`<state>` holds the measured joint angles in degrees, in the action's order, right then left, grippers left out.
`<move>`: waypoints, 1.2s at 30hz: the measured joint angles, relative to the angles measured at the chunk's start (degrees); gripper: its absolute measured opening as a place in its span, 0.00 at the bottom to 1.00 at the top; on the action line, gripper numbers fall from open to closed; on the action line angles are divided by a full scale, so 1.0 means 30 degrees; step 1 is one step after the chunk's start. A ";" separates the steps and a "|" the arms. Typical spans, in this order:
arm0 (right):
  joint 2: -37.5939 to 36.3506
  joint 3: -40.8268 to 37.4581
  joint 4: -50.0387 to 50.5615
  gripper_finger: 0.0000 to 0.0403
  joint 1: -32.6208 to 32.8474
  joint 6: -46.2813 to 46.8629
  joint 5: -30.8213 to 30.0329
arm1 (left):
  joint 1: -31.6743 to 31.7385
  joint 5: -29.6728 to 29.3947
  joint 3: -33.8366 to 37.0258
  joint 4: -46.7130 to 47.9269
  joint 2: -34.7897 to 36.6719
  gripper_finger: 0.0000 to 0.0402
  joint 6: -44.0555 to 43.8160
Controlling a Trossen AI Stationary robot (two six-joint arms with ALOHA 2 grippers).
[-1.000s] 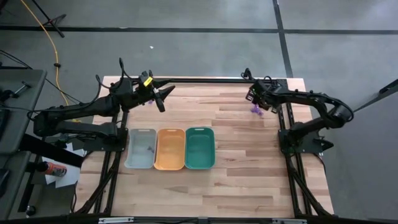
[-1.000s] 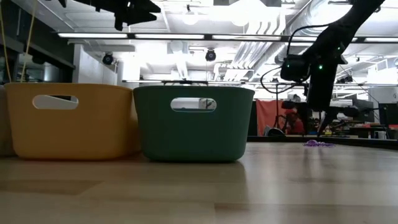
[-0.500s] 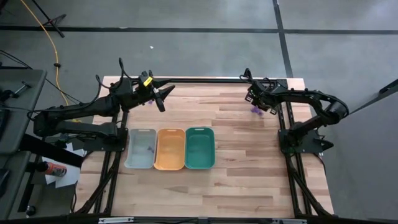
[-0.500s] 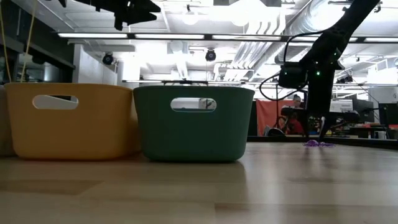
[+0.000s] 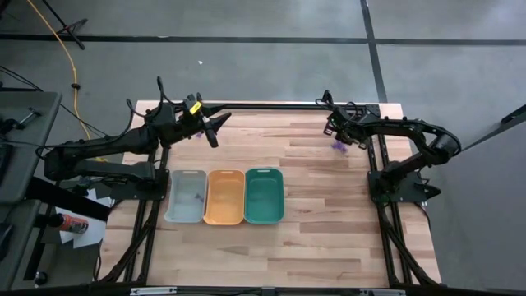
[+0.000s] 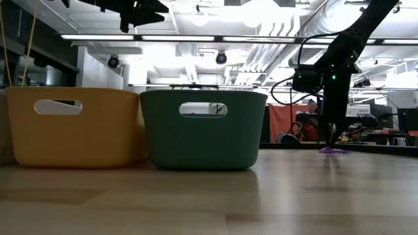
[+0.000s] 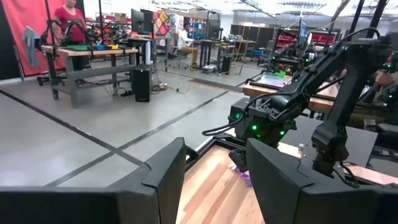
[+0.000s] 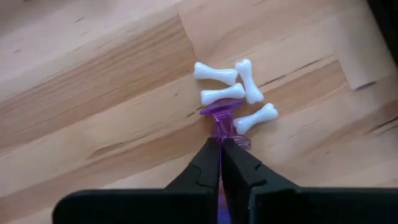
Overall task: Sort Halloween decoration
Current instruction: Put the purple witch hat toy into the white bin
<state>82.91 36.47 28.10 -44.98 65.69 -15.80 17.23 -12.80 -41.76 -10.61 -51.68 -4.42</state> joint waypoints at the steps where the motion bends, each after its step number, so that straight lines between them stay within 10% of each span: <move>1: 0.0000 0.0000 0.0007 0.01 0.0003 -0.0062 -0.0013 | 0.0000 0.0000 0.0000 0.0000 0.0000 0.39 -0.0052; 11: -0.4116 -0.0015 -0.2147 0.00 0.2083 -0.5553 -0.1164 | -0.0007 0.0167 0.0000 0.0094 0.0000 0.39 -0.0139; 20: -0.9325 0.0015 -1.2957 0.00 0.6523 -1.2691 0.5722 | -0.0023 0.4065 -0.0064 -0.0063 -0.1363 0.39 0.1005; 31: -0.6075 0.3186 -1.4408 0.00 1.2456 -1.9808 0.3778 | -0.1872 0.5807 -0.1844 -0.1358 -0.5766 0.39 0.2549; 36: -0.4623 0.5235 -1.3998 0.00 1.2743 -2.0928 0.6462 | -0.2346 0.5490 -0.2440 -0.1521 -0.6288 0.39 0.4662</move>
<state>69.05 52.17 -13.90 -6.75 2.90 3.59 10.20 3.67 -49.08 -15.18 -70.54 9.56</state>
